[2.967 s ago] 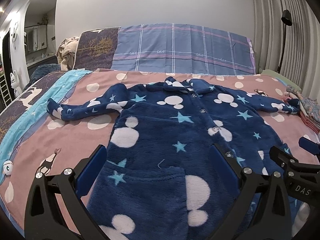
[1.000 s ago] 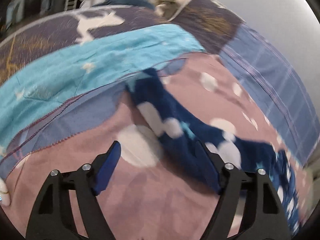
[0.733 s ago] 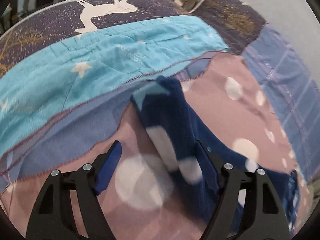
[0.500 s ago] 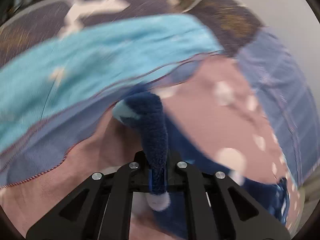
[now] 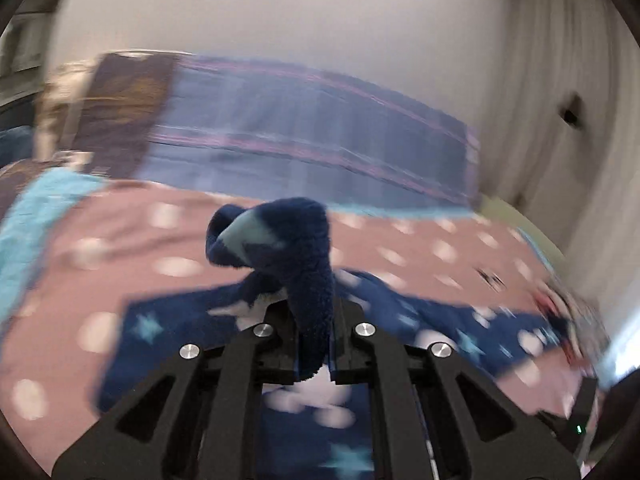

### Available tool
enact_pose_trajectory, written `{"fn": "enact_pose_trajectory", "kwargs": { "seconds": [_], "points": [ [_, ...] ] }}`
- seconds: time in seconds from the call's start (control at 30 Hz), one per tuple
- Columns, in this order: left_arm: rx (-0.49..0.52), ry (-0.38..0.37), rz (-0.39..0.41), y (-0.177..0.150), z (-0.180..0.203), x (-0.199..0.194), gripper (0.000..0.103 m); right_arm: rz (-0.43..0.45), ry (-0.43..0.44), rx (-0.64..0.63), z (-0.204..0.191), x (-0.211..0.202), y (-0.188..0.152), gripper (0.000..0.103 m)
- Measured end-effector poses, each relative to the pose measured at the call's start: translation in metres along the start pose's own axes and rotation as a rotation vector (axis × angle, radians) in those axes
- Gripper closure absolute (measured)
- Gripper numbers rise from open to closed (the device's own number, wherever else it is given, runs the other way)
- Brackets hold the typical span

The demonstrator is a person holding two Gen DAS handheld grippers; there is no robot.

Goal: Fold small clothes

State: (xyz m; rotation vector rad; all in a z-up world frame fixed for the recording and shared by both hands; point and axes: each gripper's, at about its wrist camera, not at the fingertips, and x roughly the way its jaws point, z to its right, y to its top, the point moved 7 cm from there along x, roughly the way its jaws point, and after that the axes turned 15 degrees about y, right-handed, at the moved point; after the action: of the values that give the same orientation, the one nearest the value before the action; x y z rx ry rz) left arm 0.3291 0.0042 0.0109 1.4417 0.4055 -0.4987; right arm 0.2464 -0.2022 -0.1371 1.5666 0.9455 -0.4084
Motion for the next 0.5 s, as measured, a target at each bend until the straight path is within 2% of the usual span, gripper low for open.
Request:
{"fn": "enact_pose_trajectory", "kwargs": {
  "seconds": [0.07,0.1,0.2,0.3,0.4,0.43,0.5],
  "points": [
    [0.056,-0.056,-0.038,-0.022,0.037,0.009,0.07,-0.004,-0.009,0.04,0.016,-0.005,-0.006,0.047],
    [0.099,-0.067,-0.06,-0.04,0.058,0.014,0.056,-0.007,-0.012,0.057,0.022,-0.007,-0.009,0.047],
    [0.19,-0.07,-0.075,-0.074,0.076,0.016,0.046,-0.018,0.015,0.112,0.038,-0.011,-0.016,0.047],
    [0.254,0.014,-0.049,-0.098,0.054,0.006,0.037,-0.023,0.06,0.128,0.042,-0.013,-0.015,0.047],
    [0.282,0.168,0.016,-0.107,0.006,-0.007,0.027,-0.033,0.152,0.147,0.035,-0.009,-0.004,0.05],
    [0.293,0.233,0.037,-0.111,-0.014,-0.011,0.022,-0.042,0.209,0.161,0.03,-0.004,0.003,0.051],
    [0.312,0.324,0.045,-0.12,-0.045,-0.016,0.017,-0.052,0.264,0.163,0.022,0.006,0.016,0.051]
  ]
}}
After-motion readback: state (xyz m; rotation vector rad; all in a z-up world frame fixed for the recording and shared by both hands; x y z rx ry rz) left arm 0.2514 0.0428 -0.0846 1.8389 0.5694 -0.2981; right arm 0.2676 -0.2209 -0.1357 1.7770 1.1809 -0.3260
